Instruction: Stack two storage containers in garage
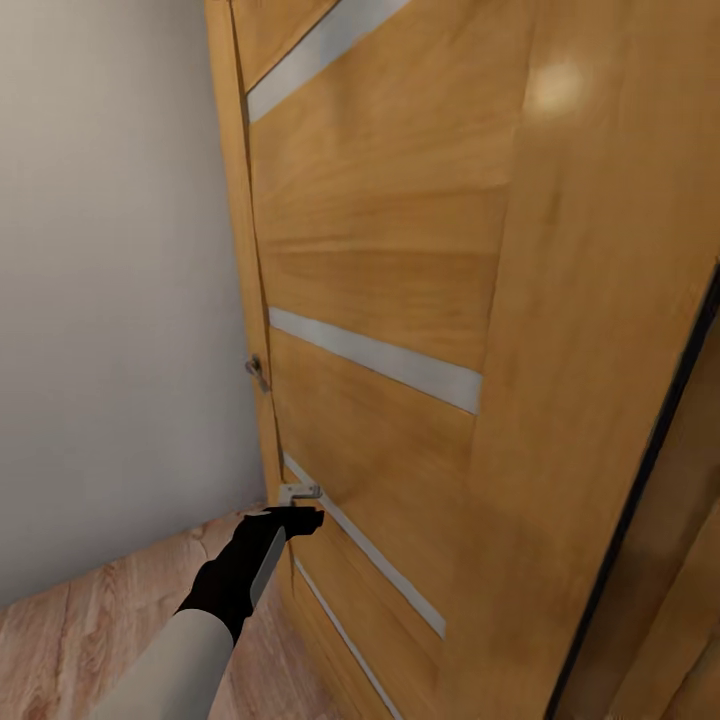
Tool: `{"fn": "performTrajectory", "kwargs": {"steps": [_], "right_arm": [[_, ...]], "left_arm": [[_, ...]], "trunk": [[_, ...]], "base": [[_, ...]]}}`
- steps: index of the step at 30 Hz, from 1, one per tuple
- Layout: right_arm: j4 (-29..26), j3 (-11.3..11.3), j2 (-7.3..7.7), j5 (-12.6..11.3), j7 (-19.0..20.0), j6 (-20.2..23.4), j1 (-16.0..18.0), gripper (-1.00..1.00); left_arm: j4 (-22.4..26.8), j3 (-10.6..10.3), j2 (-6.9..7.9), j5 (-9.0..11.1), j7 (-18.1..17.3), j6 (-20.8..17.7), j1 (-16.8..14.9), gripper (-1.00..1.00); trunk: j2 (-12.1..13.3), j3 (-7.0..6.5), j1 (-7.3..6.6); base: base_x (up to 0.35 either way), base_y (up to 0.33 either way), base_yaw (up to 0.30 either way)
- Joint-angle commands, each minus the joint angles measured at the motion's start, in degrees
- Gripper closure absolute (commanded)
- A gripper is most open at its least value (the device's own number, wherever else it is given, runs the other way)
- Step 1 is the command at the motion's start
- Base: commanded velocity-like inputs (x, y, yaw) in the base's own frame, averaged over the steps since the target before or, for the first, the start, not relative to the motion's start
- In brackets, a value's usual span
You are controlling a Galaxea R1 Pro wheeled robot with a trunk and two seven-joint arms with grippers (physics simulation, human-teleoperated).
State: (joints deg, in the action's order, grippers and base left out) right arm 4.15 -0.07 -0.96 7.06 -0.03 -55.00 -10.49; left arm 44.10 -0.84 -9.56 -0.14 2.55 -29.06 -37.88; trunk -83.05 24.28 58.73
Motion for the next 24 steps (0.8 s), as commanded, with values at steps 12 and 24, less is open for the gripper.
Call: {"fn": "performTrajectory", "kwargs": {"steps": [12,24], "right_arm": [[0.1,0.0,0.01,0.2,0.0,-0.2,0.0,-1.0],[0.1,0.0,0.0,0.2,0.0,-0.2,0.0,-1.0]], "left_arm": [[0.1,-0.2,-0.44,2.0,-0.1,-0.2,0.0,-1.0],[0.1,-0.2,-0.44,2.0,-0.1,-0.2,0.0,-1.0]], "trunk": [[0.0,0.05,0.0],[0.0,0.05,0.0]], "base": [[0.0,0.0,-0.077],[0.0,0.0,0.0]]}}
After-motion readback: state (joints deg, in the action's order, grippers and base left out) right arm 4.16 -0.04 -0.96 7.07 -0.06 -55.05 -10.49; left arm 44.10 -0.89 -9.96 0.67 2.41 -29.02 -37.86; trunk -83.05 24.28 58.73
